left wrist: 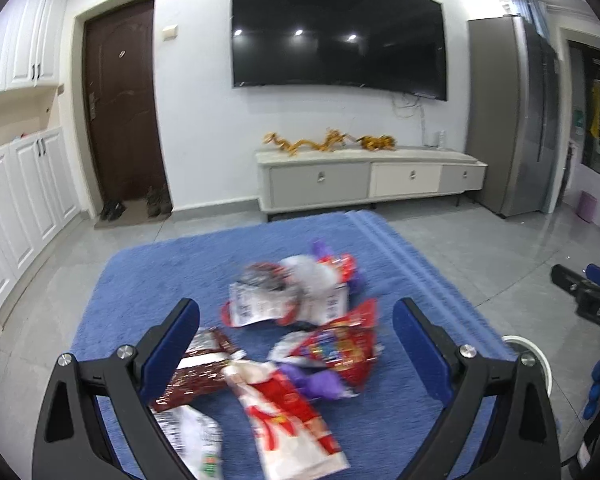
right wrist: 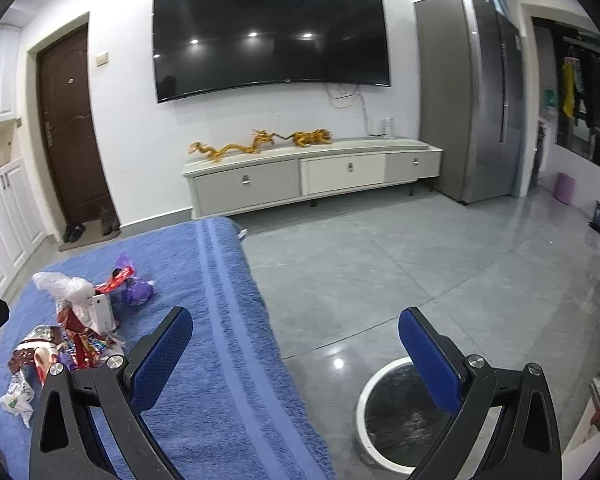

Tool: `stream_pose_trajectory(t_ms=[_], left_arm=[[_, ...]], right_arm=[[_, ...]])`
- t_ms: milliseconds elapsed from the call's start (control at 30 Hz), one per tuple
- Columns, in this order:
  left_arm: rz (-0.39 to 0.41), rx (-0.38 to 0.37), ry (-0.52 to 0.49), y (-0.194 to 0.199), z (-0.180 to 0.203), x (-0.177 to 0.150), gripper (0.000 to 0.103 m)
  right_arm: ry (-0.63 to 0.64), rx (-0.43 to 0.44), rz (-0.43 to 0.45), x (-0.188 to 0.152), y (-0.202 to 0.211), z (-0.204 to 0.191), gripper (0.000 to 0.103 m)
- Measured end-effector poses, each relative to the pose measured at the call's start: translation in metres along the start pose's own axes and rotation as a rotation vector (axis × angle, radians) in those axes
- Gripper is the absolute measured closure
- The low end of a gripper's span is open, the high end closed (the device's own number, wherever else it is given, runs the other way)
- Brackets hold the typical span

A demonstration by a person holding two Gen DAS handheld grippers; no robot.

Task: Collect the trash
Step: 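Move both tools toward the pile of wrappers on the blue towel, then grasp the brown-red wrapper with the left tool while the right tool grasps the red chip bag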

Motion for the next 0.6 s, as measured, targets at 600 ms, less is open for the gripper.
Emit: stream_pose_trajectory(t_ms=[600], left_arm=[[-0.328, 0.009, 0.13, -0.075, -0.118, -0.064, 0.005]], right_arm=[[0.103, 0.576, -0.228, -0.014, -0.064, -0.154, 0.022]])
Point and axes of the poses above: each gripper's, at about its wrist camera, not at the fingertips, and y roughly against the way its jaws point, z to its right, x to its top, the point moved 9 cm from there along -y, roughly the way its jaws point, and after that the axes turned 3 degrees about -z, right-handed, at the moved point
